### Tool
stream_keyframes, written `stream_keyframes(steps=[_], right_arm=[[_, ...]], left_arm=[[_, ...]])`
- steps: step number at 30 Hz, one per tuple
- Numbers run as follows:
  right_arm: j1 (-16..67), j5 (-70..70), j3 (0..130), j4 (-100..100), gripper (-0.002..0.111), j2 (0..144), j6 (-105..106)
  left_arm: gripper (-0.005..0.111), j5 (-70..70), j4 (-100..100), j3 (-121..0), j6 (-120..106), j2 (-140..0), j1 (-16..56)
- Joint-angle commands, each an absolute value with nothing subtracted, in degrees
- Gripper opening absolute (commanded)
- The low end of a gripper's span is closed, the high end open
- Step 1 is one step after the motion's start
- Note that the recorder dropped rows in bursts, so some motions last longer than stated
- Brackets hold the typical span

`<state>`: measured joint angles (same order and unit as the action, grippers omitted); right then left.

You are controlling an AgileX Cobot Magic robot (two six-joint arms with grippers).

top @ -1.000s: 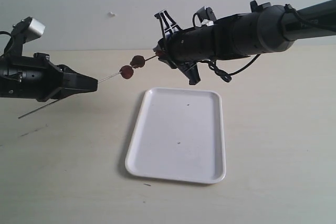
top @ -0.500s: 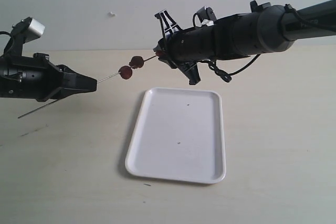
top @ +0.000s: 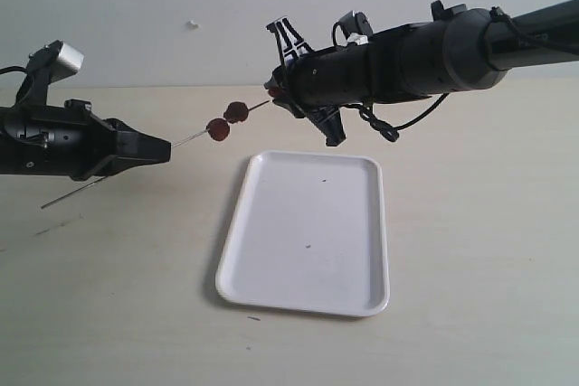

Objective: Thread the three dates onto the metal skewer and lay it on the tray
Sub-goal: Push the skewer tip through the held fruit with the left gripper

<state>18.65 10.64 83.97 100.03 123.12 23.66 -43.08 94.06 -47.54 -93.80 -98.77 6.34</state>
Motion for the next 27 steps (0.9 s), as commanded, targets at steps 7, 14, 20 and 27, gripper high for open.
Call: stream_keyframes(steps=[7,14,20,27], right_arm=[[18.5,10.4,84.4,99.9,0.024,123.1,25.7],[18.5,10.4,84.4,99.9,0.024,123.1,25.7],[18.5,10.4,84.4,99.9,0.024,123.1,25.7],[18.5,10.4,84.4,99.9,0.024,123.1,25.7]], left_arm=[[0.0,-43.9,95.3,-47.2,-94.6,-98.5,6.5],[0.0,-43.9,95.2,-47.2,-94.6,-98.4,6.5],[0.0,-45.6,94.8,-47.2,-94.6,-98.0,6.5],[0.0,-44.7,93.6,-47.2,-93.8,-96.3,6.5]])
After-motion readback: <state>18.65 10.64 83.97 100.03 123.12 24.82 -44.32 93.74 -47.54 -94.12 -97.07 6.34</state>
